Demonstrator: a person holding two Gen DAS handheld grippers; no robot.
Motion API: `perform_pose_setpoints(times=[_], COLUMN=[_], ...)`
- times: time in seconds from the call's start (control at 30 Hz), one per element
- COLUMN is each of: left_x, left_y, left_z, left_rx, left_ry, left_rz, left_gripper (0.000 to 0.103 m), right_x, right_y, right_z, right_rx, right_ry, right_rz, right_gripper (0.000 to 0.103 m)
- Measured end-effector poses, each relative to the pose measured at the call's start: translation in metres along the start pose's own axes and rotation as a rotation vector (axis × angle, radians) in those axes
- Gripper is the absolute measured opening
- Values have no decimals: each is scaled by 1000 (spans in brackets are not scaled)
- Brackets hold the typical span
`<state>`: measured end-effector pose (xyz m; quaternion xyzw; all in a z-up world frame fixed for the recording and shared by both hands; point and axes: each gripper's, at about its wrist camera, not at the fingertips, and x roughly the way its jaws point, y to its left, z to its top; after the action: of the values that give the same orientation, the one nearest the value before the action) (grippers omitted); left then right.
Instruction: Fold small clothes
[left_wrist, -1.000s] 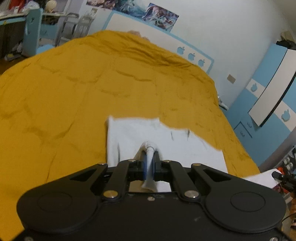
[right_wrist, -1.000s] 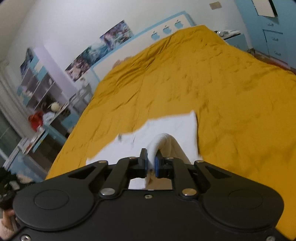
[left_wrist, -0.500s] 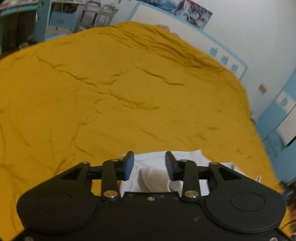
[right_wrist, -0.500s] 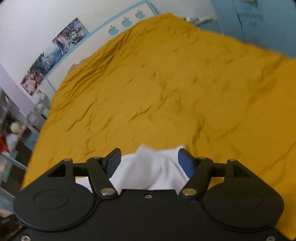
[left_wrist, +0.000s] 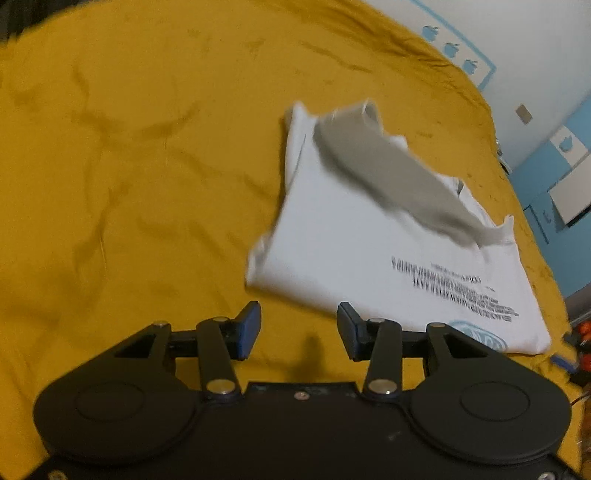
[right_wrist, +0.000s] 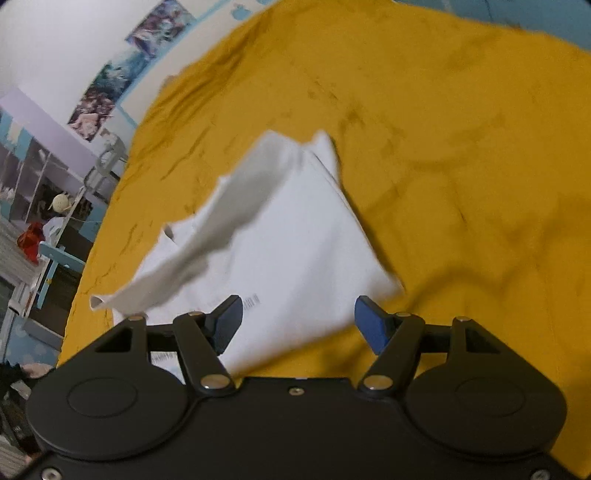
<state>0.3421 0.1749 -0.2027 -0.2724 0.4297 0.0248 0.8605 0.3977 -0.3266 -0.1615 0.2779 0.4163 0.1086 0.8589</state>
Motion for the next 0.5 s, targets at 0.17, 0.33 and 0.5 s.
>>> perform_pose_setpoints(times=[0.17,0.33,0.5], left_x=[20,38,47], left_y=[-4,-4,-7], left_z=[-5,5,22], left_rx=[-31,-99,-135], left_ry=[-9,-44,-65], left_rz=[-5,-29,-43], left_gripper=[49,57,64], right_x=[15,36,50], right_y=[-8,-15,-17], right_z=[-10,-12,-5], right_rx=[91,154,194], right_ry=[10,24,5], right_rz=[19,17,19], right_gripper=[70,70,70])
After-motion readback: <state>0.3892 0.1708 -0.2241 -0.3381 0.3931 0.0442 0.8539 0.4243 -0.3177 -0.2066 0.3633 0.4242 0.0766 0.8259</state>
